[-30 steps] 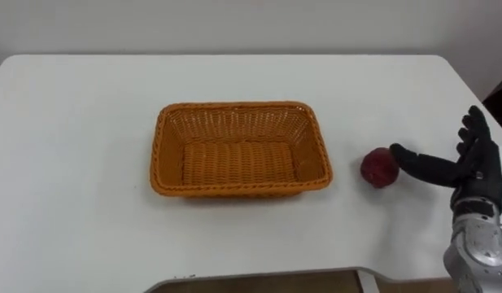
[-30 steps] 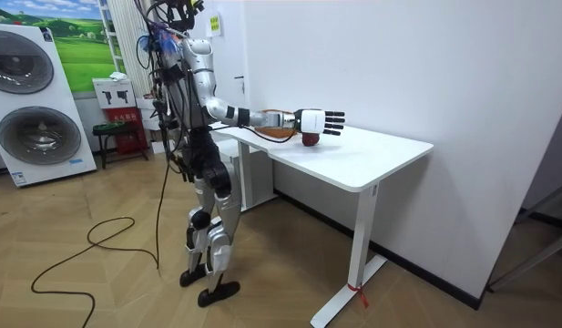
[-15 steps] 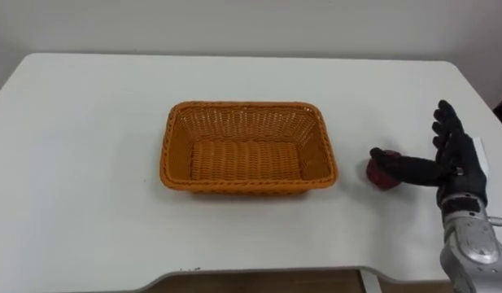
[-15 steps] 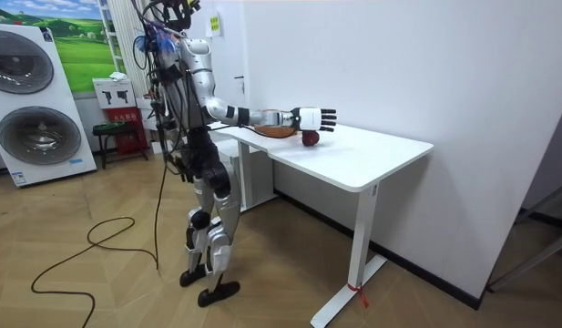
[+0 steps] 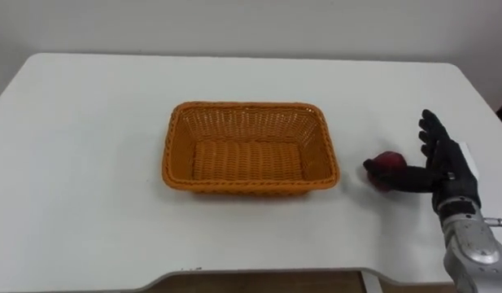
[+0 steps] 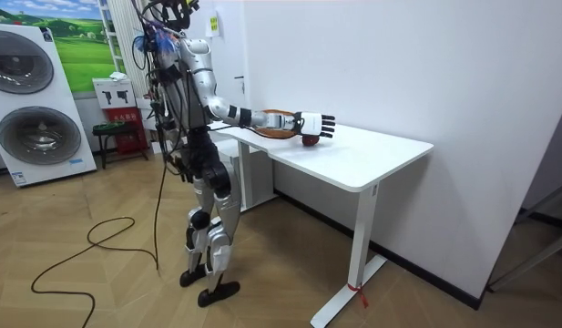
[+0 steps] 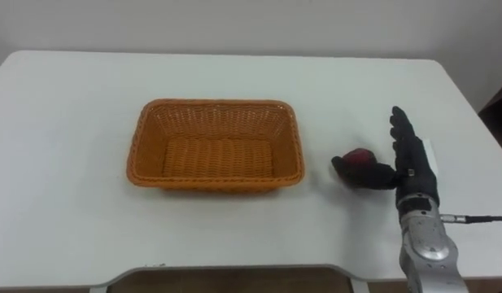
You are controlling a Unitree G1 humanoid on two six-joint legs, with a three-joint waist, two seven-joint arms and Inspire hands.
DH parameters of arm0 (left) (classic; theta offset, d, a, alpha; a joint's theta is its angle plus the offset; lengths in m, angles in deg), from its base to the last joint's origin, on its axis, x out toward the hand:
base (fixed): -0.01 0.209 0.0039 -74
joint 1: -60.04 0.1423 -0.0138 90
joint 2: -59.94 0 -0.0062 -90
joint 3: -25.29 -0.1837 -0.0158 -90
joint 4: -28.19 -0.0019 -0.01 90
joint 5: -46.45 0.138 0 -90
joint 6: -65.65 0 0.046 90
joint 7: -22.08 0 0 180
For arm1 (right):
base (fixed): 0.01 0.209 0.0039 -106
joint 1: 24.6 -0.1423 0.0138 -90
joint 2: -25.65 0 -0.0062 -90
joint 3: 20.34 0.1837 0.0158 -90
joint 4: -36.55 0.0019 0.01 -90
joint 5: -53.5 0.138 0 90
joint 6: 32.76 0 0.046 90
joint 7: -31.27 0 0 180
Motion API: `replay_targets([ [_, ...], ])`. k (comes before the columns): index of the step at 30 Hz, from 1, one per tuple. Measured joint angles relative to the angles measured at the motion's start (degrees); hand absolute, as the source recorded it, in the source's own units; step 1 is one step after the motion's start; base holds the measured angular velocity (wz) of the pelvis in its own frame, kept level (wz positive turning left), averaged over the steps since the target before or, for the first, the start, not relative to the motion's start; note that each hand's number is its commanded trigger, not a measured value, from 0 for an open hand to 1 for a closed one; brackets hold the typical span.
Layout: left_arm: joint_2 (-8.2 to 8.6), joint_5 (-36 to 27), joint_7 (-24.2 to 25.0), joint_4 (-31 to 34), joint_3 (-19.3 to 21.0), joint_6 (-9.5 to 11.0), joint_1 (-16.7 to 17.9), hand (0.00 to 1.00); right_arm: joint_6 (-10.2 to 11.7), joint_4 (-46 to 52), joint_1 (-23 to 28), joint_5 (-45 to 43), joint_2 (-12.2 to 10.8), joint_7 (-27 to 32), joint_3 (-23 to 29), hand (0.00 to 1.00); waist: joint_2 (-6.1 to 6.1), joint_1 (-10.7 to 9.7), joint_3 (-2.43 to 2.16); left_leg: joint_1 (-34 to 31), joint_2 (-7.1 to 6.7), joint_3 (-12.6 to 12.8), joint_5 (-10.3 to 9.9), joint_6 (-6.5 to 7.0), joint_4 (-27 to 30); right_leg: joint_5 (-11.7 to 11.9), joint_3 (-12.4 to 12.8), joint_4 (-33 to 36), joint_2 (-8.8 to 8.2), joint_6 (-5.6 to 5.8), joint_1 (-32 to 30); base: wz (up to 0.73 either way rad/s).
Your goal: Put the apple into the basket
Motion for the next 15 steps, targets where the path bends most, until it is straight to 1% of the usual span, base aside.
replay_targets([
  [3,-0.03,-0.09,0.00,-0.06,-0.11,-0.01,0.00,0.00,0.01,-1.69,-0.23,0.00,0.01,-0.17,-0.08,0.00,0.02,-0.01,0.07,-0.05,-0.01,-0.27,0.02,0.02,0.06,0.00,-0.26,-0.17,-0.02,0.00,0.32,0.05],
  [7,-0.03,-0.53,0.17,-0.04,-0.25,0.00,0.05,0.00,-0.02,-4.79,-0.23,0.00,0.02,-1.00,-0.14,0.00,-0.12,0.04,0.01,0.04,-0.04,-0.31,0.01,0.02,0.21,0.04,-0.59,-0.77,-0.05,0.07,1.00,0.06],
  [10,-0.07,-0.53,0.70,-0.04,-0.31,0.00,0.03,0.00,0.07,-5.08,-0.38,0.12,0.23,-1.54,-0.14,0.00,-0.12,0.03,-0.01,0.06,-0.05,-0.35,0.01,0.02,0.22,0.05,-0.74,-0.79,-0.06,0.07,1.04,0.00],
  [12,-0.07,-0.49,1.01,-0.05,-0.31,0.07,-0.06,0.00,0.16,-5.44,-0.43,0.07,0.59,-2.19,-0.14,0.00,-0.14,0.05,-0.02,0.07,-0.07,-0.43,0.01,0.02,0.22,0.05,-0.82,-0.77,-0.08,0.07,1.07,0.00],
  [15,-0.09,0.02,1.35,-0.05,-0.30,0.11,-0.02,0.00,0.75,-7.20,-0.77,-0.02,1.88,-3.34,-0.14,0.00,-0.08,0.17,0.01,0.25,-0.08,-0.44,0.01,0.02,0.21,0.05,-0.91,-0.76,-0.10,0.08,1.26,0.00],
])
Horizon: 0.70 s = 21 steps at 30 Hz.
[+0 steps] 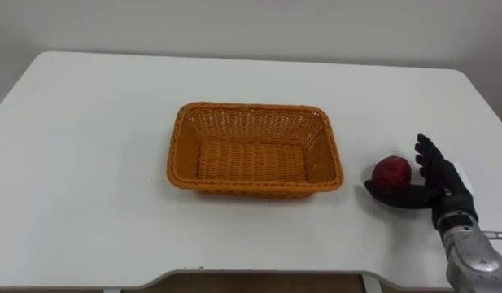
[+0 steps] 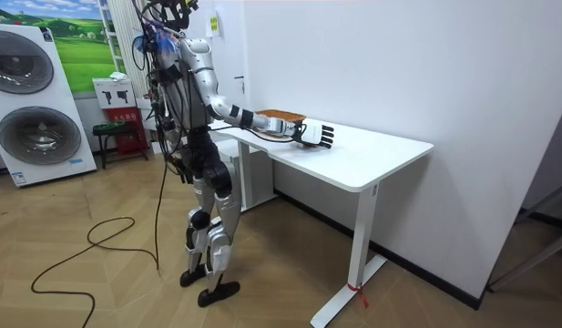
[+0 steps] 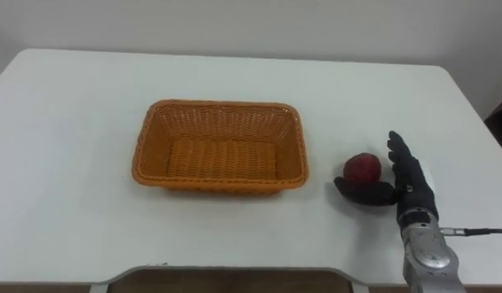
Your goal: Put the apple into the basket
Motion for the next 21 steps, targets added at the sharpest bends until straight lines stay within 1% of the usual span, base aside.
replay_targets([
  [2,-0.08,0.00,0.70,0.00,0.05,0.00,0.19,0.00,0.02,-0.97,-0.27,-0.04,0.72,-0.56,0.00,0.00,0.01,0.27,-0.02,0.56,-0.01,-0.27,0.00,0.00,0.01,0.00,0.00,0.00,-0.01,0.00,0.01,0.00],
  [10,-0.72,0.72,3.47,0.01,-0.04,0.00,0.56,0.00,1.16,-6.48,-2.48,-0.12,1.04,-1.47,0.01,0.00,-0.13,0.72,-0.11,1.38,-0.05,-0.59,0.00,0.00,0.11,-0.01,-0.34,-0.11,-0.09,0.00,0.84,0.02],
  [12,-0.92,0.67,3.51,0.01,-0.08,0.00,0.66,0.00,1.81,-8.65,-3.62,-0.03,1.06,-2.07,0.01,0.96,-0.25,0.83,-0.14,1.46,-0.05,-0.59,0.00,0.00,0.09,-0.02,-0.32,-0.31,-0.09,0.00,0.88,0.00],
  [13,-1.09,0.67,3.51,-0.01,-0.09,-0.01,0.66,0.00,2.27,-10.14,-4.30,-0.12,1.22,-2.42,0.01,1.00,-0.36,0.90,-0.20,1.48,-0.06,-0.59,0.02,0.03,0.09,-0.02,-0.32,-0.32,-0.09,0.01,0.91,0.00],
  [15,-1.39,0.67,3.51,-0.34,-0.08,-0.02,0.55,0.00,2.39,-11.61,-4.71,-0.61,1.66,-3.27,0.00,1.00,-0.51,1.17,-0.30,1.67,-0.08,-0.57,0.04,0.06,0.09,-0.02,-0.27,-0.09,-0.13,0.01,0.98,0.00],
  [18,-1.66,0.68,3.57,-0.54,-0.09,-0.15,0.71,0.00,2.35,-13.45,-5.78,-0.85,1.88,-3.67,-0.04,1.00,-0.65,1.45,-0.29,1.69,-0.12,-0.59,0.07,0.11,0.12,-0.02,-0.32,-0.04,-0.18,0.01,1.25,0.00],
  [21,-1.94,0.69,3.74,-0.86,-0.08,-0.27,0.67,0.00,2.18,-15.58,-6.86,-0.95,3.35,-2.99,0.17,1.00,-0.79,1.50,-0.35,1.91,-0.14,-0.91,0.07,0.11,0.20,-0.02,-0.44,-0.15,-0.19,0.01,1.62,0.05],
])
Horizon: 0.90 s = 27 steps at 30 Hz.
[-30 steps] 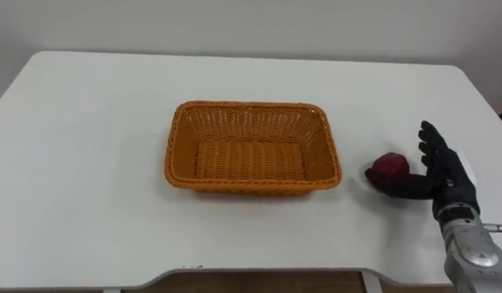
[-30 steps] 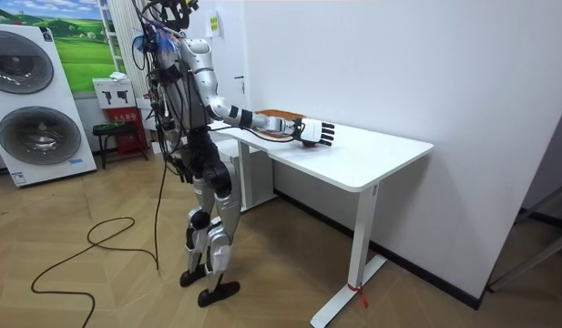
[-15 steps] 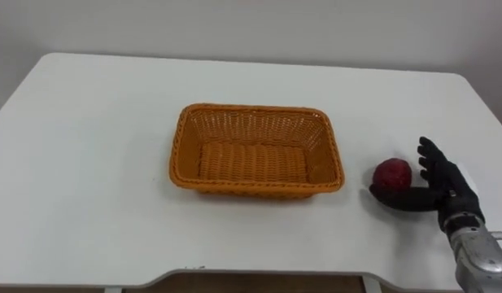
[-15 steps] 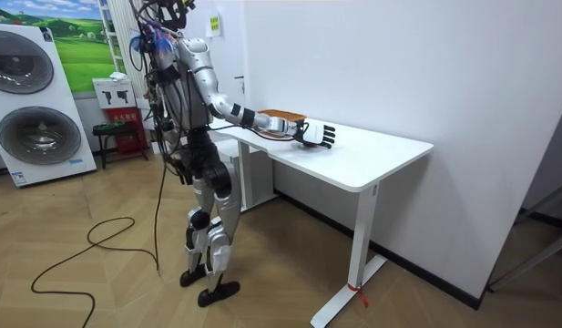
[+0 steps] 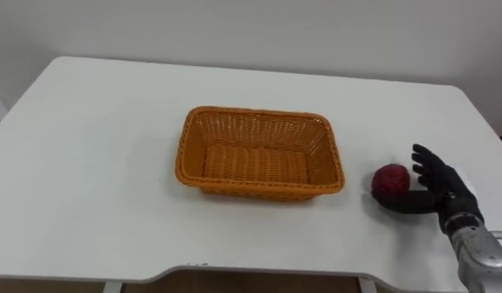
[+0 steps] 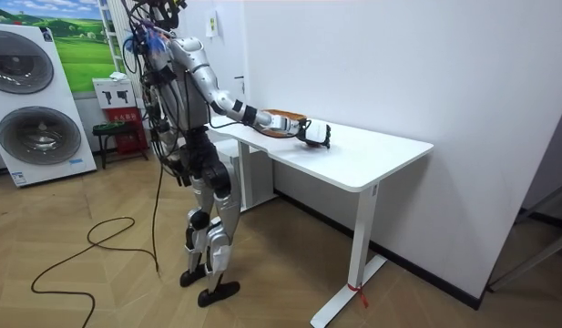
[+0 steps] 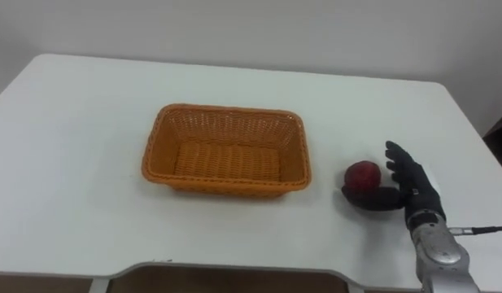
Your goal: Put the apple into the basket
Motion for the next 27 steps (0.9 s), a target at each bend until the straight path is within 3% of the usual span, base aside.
replay_targets([
  [5,-0.03,0.02,0.13,-0.19,0.00,-0.37,-0.02,0.00,-1.14,-0.54,-0.48,-1.18,1.53,0.20,-0.05,1.00,-0.11,0.78,0.00,-0.16,0.04,-0.35,0.08,-0.14,-0.03,0.00,-0.22,0.08,0.08,-0.01,0.08,0.02],
  [16,-0.15,0.00,0.08,-1.19,-0.01,-1.18,-0.76,0.00,-1.93,-0.53,-0.43,-1.42,1.64,-0.08,-0.63,1.00,-1.24,1.16,0.03,-0.31,-0.01,-0.38,0.09,-0.15,-0.07,0.00,-0.23,-0.70,0.07,-0.01,0.18,0.00],
  [24,-0.18,-0.04,-0.27,-1.17,-0.38,-1.00,-1.19,0.00,-1.35,-0.33,-0.43,-1.65,1.64,0.55,-0.65,1.00,-0.88,0.81,-0.02,-0.09,0.00,-0.43,0.09,-0.15,-0.05,0.09,-0.35,-0.68,0.11,0.01,0.58,0.00],
  [27,-0.16,-0.12,-0.28,-1.23,-0.89,-0.71,-1.61,0.00,-1.29,0.30,-0.45,-1.63,1.63,2.02,-0.62,1.00,-0.17,0.92,0.00,-0.08,0.01,-0.48,0.09,-0.14,-0.04,0.23,-0.37,-0.69,0.13,0.04,0.71,0.00],
])
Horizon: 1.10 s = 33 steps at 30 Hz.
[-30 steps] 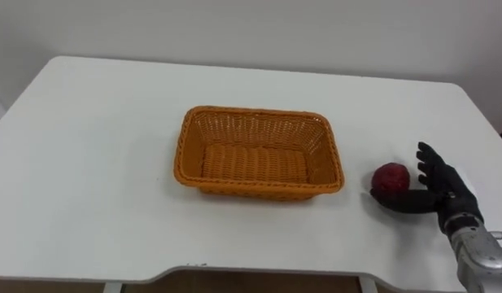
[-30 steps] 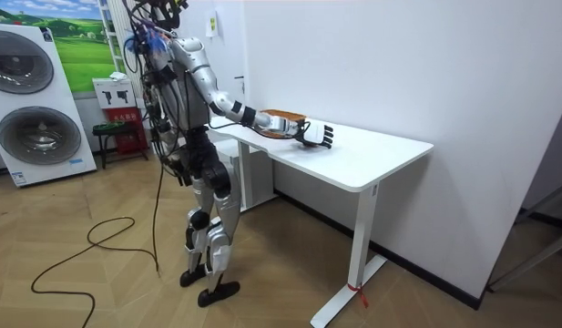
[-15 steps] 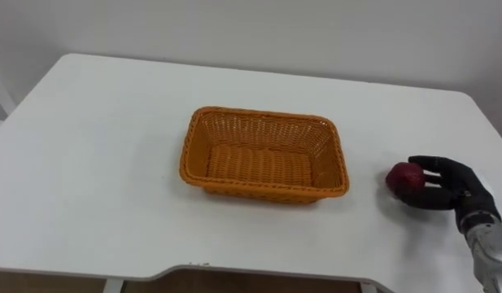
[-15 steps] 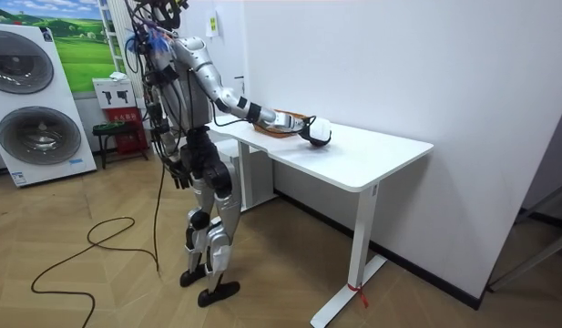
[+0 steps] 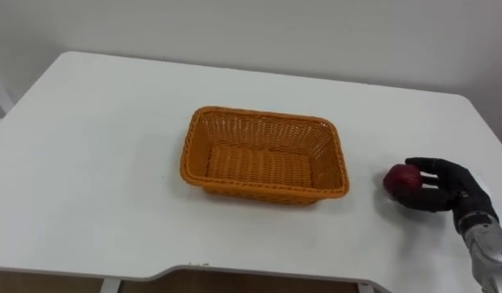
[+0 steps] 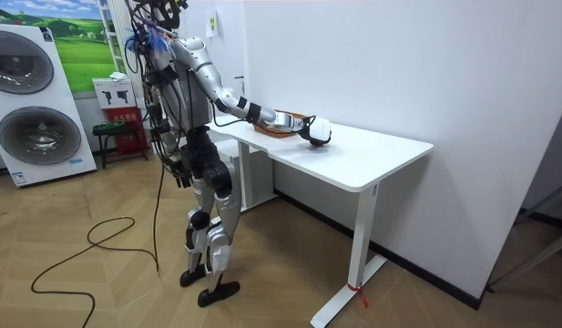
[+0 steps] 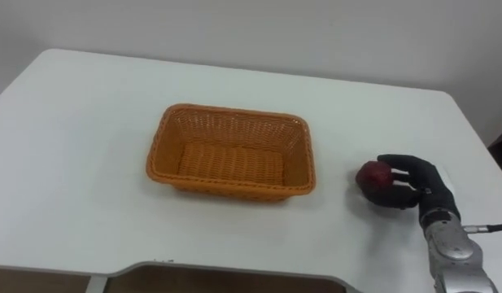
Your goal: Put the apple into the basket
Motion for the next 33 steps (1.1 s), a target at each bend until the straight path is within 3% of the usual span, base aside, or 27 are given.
replay_targets([
  [3,0.01,0.13,0.04,0.06,0.06,0.49,-0.51,0.00,-0.57,2.25,0.02,-0.25,-0.01,1.94,-0.01,1.00,0.91,0.15,-0.06,-0.10,-0.04,0.06,0.00,0.01,-0.01,-0.01,0.13,-0.10,-0.06,0.00,-0.53,0.00],
  [5,0.00,0.09,0.08,0.09,0.00,0.55,-0.88,0.00,-0.61,5.68,0.05,-0.21,-0.02,3.09,-0.21,1.00,1.65,0.06,0.38,-0.26,-0.06,0.06,0.05,0.07,-0.08,-0.01,0.12,-0.09,-0.09,0.00,-0.78,0.00],
  [8,0.01,0.14,0.02,0.35,0.13,0.55,-0.68,0.00,-0.69,11.49,0.89,-0.24,-0.15,3.57,-0.26,1.00,1.98,-0.23,0.21,-0.37,-0.05,0.03,0.06,0.05,-0.16,-0.01,0.11,-0.09,-0.02,0.00,-0.74,0.00],
  [12,0.05,1.16,-0.68,1.42,0.16,0.96,-0.35,0.00,-0.63,17.93,0.89,-0.47,-0.33,4.50,-0.26,1.00,1.79,-0.24,0.08,-0.52,0.04,0.04,0.08,0.02,-0.50,-0.01,-0.02,-0.20,0.10,-0.01,-0.66,0.01],
  [20,0.01,1.12,-1.68,1.32,-1.02,0.98,-1.39,0.00,-0.68,32.03,1.80,-1.98,-1.07,6.25,-2.30,1.00,0.30,-0.67,-0.18,-1.04,-0.01,0.18,0.08,0.02,-0.53,0.05,0.05,-0.10,0.03,0.10,-0.70,0.00],
  [33,0.12,1.16,-1.47,1.32,-1.46,0.97,-1.52,0.00,-0.61,40.64,1.81,-7.98,-1.04,6.62,-5.69,1.00,0.98,0.33,0.25,-1.34,0.00,0.25,0.10,0.04,-0.18,0.11,0.07,0.02,-0.02,0.07,-1.70,-0.01],
])
